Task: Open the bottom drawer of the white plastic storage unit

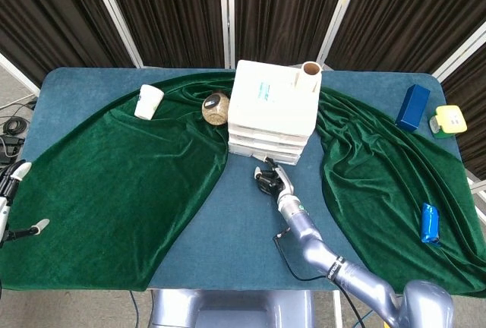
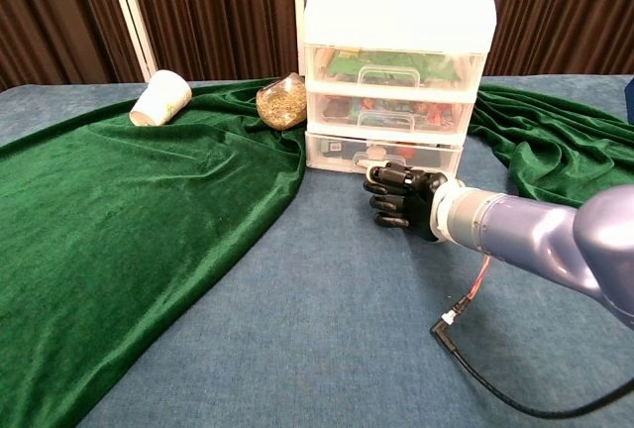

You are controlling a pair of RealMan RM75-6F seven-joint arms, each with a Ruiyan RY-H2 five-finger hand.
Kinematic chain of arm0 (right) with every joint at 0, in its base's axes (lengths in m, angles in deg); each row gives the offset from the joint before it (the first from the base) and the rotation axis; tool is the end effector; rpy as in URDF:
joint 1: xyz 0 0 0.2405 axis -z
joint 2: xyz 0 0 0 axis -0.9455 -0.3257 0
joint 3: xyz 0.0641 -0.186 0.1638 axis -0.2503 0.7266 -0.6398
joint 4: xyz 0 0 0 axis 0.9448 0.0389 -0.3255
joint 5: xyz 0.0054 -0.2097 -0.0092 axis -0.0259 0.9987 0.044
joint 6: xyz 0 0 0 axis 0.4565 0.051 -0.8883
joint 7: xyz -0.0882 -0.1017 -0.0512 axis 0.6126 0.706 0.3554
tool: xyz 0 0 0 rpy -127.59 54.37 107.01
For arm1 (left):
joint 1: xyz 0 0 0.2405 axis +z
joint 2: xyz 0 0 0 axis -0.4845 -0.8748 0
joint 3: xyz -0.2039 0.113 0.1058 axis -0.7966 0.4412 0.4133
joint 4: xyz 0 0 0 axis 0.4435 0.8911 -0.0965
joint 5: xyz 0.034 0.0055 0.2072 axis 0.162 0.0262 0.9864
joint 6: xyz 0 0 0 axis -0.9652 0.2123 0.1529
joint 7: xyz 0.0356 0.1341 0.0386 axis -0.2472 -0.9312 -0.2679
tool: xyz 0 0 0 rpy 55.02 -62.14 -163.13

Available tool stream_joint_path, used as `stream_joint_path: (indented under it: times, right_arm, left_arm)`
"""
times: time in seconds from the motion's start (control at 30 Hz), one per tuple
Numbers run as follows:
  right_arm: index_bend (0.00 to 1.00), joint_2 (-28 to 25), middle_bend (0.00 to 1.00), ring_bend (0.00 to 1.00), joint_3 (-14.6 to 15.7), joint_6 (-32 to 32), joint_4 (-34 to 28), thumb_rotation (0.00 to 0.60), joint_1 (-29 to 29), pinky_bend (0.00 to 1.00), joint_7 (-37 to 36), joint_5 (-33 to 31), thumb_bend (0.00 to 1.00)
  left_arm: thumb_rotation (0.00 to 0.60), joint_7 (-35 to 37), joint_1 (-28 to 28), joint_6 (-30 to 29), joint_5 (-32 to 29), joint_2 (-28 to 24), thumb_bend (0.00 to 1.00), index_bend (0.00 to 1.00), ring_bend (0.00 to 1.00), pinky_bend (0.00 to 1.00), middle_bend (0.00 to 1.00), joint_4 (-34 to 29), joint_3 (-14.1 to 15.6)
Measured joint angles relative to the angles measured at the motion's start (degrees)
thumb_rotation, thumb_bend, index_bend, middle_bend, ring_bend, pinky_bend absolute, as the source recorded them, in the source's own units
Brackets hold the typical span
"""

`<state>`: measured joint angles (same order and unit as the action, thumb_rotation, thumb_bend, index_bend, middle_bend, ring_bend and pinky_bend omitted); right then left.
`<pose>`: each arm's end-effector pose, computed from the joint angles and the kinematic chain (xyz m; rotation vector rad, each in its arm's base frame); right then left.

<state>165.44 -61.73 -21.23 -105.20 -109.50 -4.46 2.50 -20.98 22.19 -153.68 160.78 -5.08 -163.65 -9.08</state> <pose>-0.1383 -0.3636 -0.1334 0.3634 -2.7024 1.3277 -0.3186 0.1933 0.1794 -1.3660 -0.9934 -0.9885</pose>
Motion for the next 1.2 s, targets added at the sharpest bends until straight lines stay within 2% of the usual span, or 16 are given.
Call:
stream_joint_path:
  times: [0.33,0.43,0.5,0.77,1.2]
  right_arm:
    - [0.31,-1.54,0.88,0.92,2.43,0.42,-2.80,0.600,2.56,0.80,1.00,-0.09,0.59]
    - [0.24,-1.72,0.88,0.92,3.08,1.07,-3.18,0.600,2.91,0.80,1.66,0.00,0.59]
    - [0.16,-1.77,0.87,0.92,3.48,1.99,-3.52,0.600,3.15,0.80,2.20,0.11,0.58]
    - [0.02,-1.63,0.87,0.91,6.49,9.58,-6.59,0.600,4.80,0.80,6.86,1.57,0.55]
    - [0.00,-3.57,0.87,0.91,9.01,13.79,-13.25,0.600,8.19,0.80,9.40,1.93,0.54]
  left_arm:
    - [0.600,0.10,0.04,-0.16,0.25,-0.11,0.09,0.00,0.00,0.00,0.00,-0.17,0.11]
    - [0.600,0.11,0.07,-0.20,0.32,-0.18,0.09,0.00,0.00,0.00,0.00,-0.33,0.17]
    - [0.600,0.09,0.09,-0.23,0.35,-0.21,0.09,0.00,0.00,0.00,0.00,-0.37,0.19]
    - [0.600,0.27,0.30,-0.93,1.03,-0.43,0.09,0.00,0.00,0.00,0.00,-0.81,0.36]
    - [0.600,0.35,0.59,-1.85,2.09,-0.68,0.09,0.00,0.00,0.00,0.00,-1.27,0.71]
